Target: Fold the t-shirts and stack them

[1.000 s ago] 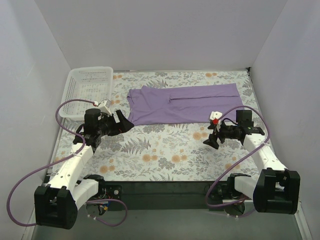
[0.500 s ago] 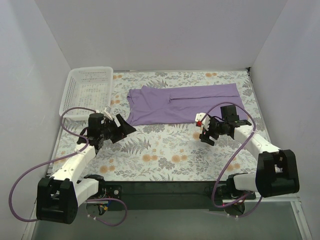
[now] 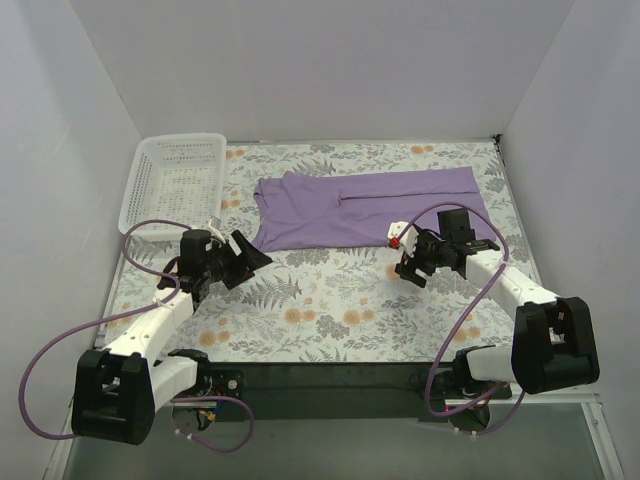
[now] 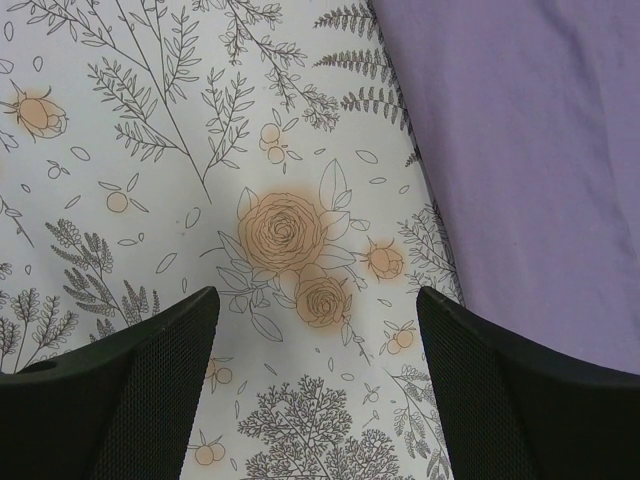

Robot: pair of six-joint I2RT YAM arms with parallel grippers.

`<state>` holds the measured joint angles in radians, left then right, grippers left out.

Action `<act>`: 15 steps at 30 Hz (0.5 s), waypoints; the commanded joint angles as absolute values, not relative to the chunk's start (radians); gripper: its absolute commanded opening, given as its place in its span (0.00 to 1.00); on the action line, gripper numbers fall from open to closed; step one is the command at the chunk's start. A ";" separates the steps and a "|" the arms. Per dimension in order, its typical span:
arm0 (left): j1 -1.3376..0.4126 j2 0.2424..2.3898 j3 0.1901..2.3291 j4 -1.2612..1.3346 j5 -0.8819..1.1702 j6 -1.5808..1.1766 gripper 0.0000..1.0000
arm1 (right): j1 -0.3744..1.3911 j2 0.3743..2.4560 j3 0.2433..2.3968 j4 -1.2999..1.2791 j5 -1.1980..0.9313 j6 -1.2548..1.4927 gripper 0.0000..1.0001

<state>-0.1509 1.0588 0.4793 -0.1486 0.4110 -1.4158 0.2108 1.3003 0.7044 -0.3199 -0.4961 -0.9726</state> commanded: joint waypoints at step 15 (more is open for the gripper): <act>-0.179 1.066 0.459 -0.106 0.373 -1.442 0.72 | 0.216 1.276 0.686 -0.287 -0.512 -0.959 0.86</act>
<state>-0.1738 1.0695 0.4679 -0.1261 0.3889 -1.4410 0.2108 1.2984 0.6895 -0.3103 -0.4969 -0.9672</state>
